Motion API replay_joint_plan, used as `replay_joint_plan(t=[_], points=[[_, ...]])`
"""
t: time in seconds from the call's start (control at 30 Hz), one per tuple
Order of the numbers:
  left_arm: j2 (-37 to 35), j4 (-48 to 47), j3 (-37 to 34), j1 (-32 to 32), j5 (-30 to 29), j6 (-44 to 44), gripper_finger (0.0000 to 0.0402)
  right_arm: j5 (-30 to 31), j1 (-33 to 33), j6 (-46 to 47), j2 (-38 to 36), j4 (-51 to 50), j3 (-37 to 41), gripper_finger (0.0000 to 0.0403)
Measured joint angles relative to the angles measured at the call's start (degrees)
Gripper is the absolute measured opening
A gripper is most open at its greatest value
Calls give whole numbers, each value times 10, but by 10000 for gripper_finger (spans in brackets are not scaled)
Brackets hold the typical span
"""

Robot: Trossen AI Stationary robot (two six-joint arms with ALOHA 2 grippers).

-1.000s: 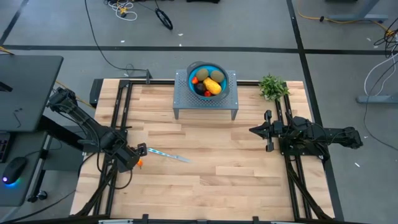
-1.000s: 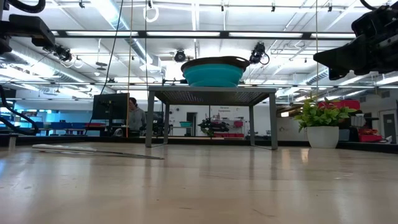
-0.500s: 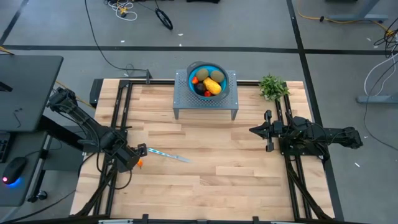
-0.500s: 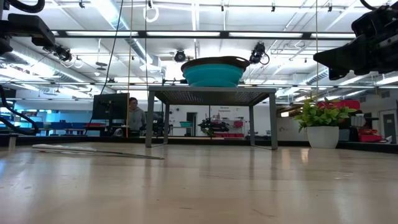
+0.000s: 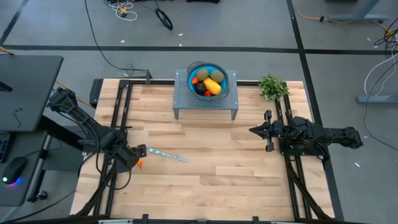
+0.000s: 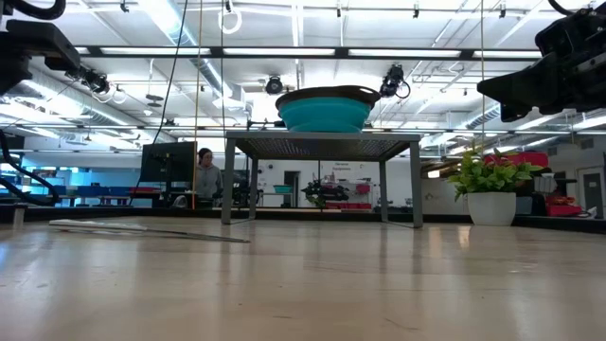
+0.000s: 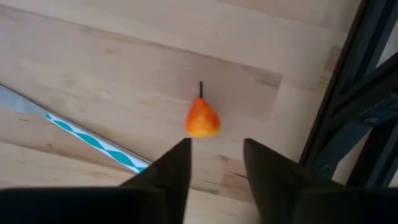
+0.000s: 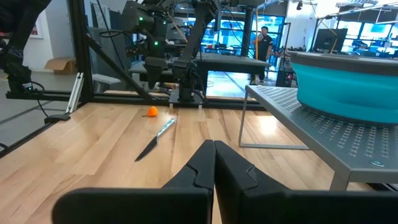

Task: Pick & Place Fruit
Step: Put the peach into the blue bin

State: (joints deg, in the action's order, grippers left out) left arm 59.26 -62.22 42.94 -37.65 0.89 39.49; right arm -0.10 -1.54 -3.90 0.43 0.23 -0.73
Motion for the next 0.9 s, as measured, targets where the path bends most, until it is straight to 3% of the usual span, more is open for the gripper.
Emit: replay_joint_plan(t=[0.2,0.37,0.9], points=[[0,2,0,-7,0,-6,233,0,0,0,0,0,0,7],[0,3,0,-10,-2,-7,272,0,0,0,0,0,0,7],[24,60,-8,-14,-8,-35,287,0,0,0,0,0,0,7]])
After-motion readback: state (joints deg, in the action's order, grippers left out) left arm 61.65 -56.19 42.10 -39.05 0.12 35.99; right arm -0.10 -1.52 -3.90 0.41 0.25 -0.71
